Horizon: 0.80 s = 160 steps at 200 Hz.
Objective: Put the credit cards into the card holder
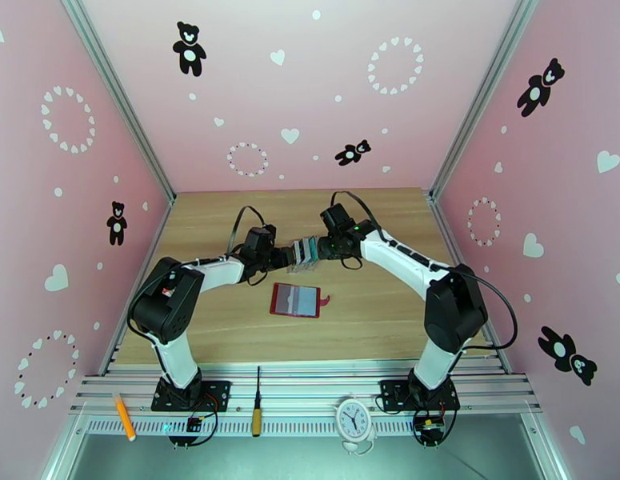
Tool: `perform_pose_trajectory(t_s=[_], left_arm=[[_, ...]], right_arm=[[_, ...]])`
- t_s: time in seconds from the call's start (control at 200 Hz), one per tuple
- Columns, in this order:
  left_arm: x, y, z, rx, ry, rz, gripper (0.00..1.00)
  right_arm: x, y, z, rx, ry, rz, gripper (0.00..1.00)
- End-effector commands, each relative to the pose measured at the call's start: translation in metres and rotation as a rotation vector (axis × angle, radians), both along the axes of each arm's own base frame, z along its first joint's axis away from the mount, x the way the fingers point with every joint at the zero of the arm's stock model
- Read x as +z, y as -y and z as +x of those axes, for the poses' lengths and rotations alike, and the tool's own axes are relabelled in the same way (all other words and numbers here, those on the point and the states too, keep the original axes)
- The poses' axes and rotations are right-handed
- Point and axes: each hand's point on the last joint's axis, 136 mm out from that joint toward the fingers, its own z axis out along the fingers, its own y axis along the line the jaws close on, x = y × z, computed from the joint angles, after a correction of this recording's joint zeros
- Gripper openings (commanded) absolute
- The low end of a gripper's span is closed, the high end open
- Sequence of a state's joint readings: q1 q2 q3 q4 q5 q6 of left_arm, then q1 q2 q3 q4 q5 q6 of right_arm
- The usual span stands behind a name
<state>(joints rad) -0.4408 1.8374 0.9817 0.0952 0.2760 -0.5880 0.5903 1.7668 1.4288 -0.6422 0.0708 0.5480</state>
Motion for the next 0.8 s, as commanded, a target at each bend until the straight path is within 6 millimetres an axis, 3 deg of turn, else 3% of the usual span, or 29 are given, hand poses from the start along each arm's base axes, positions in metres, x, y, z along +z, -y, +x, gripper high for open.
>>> perform_pose_trajectory(t_s=[0.0, 0.18, 0.39, 0.796], left_arm=[[0.001, -0.002, 0.007, 0.009, -0.004, -0.019, 0.56], [-0.005, -0.001, 0.008, 0.006, -0.024, -0.013, 0.56], [-0.011, -0.001, 0.008, 0.003, -0.045, 0.002, 0.56], [-0.022, 0.0, 0.006, 0.004, -0.09, 0.004, 0.53]], right_arm=[[-0.003, -0.006, 0.004, 0.017, -0.023, 0.004, 0.46], [-0.005, -0.012, 0.01, 0.026, -0.028, 0.003, 0.47], [-0.01, -0.016, 0.018, 0.032, -0.036, -0.007, 0.56], [-0.024, -0.023, 0.025, 0.033, -0.057, -0.006, 0.57]])
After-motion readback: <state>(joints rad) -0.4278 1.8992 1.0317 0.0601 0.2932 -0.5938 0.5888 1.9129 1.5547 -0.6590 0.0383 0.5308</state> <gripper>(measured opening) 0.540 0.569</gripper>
